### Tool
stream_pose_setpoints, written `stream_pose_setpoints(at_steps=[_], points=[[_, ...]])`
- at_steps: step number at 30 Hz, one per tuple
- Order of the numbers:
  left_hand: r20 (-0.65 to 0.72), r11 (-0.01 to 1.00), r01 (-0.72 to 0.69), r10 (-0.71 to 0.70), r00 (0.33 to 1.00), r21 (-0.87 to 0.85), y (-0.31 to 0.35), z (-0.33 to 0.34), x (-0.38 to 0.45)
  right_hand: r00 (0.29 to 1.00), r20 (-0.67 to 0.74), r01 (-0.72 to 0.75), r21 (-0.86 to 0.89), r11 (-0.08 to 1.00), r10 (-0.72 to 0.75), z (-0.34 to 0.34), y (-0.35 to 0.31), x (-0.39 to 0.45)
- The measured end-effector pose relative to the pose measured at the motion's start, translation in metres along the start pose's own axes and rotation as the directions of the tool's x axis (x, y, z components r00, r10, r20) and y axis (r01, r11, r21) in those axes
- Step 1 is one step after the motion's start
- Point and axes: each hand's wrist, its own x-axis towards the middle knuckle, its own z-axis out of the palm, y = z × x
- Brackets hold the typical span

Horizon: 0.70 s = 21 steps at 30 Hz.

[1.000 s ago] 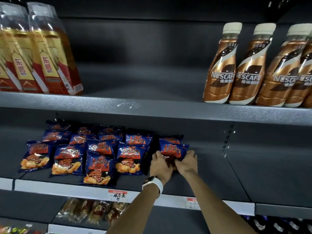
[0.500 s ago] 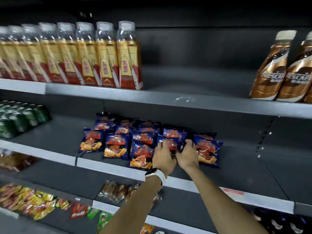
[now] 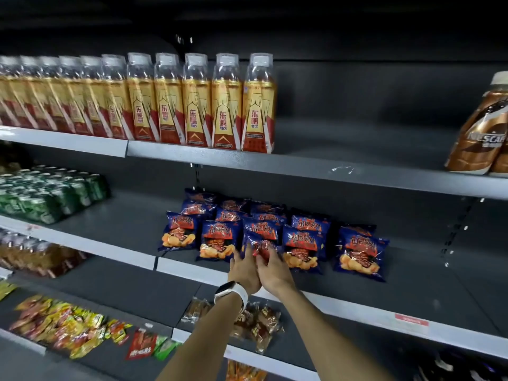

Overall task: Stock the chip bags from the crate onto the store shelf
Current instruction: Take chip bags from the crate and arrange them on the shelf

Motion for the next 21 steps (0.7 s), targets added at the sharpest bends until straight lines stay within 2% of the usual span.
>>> stream_pose_setpoints(at_steps=[6, 10, 14, 17, 21], points=[[0.072, 0.973, -0.148, 0.137, 0.988, 0.178, -0.007, 0.014, 0.006, 0.995, 0.065, -0.074, -0.018, 0.997, 0.075, 0.006, 0.000, -0.002], [0.090, 0.978, -0.126, 0.113, 0.990, 0.166, -0.005, 0.022, 0.009, 0.991, 0.069, -0.111, -0.024, 0.994, 0.112, 0.005, 0.000, -0.005], [0.128, 0.963, -0.200, 0.178, 0.976, 0.183, -0.007, 0.026, 0.012, 0.991, 0.075, -0.110, -0.018, 0.994, 0.111, 0.011, 0.005, 0.000], [0.095, 0.974, -0.166, 0.153, 0.984, 0.155, -0.007, 0.026, 0.013, 0.990, 0.079, -0.114, 0.006, 0.994, 0.113, 0.011, 0.005, 0.000], [0.019, 0.999, -0.016, 0.015, 1.000, 0.045, -0.002, 0.022, 0.013, 0.990, 0.082, -0.115, 0.014, 0.993, 0.113, 0.010, 0.004, 0.003]])
